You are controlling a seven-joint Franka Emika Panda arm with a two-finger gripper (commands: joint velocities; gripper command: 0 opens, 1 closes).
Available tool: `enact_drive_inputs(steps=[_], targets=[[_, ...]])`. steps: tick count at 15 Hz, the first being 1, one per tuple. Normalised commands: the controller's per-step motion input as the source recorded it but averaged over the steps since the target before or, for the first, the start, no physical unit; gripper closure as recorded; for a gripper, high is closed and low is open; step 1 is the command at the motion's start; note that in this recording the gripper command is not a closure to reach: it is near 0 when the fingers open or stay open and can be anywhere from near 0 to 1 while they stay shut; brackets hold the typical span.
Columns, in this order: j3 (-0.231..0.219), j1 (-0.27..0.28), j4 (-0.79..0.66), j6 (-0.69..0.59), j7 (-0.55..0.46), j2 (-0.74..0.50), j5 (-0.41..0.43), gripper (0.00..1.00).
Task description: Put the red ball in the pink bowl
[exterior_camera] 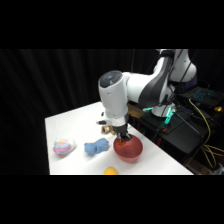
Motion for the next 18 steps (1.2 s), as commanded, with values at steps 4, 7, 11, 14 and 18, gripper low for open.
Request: enact_drive_inputs(steps=[4, 7, 11, 14, 18], targets=[[0.008, 0.049, -0.08, 0.03, 0.11, -0.13, 0.014, 0.00], [0.009, 0.045, -0.09, 0.04, 0.11, -0.14, 0.008, 0.00], [-0.040, 0.005, -0.13, 0.10, 0.13, -0.22, -0.018, 0.00], [-0.102, -0.070, -0.17, 0.17, 0.13, -0.33, -0.046, 0.00], [-0.079, -0.086, -0.24, 0.19, 0.16, -0.37, -0.055, 0.00]])
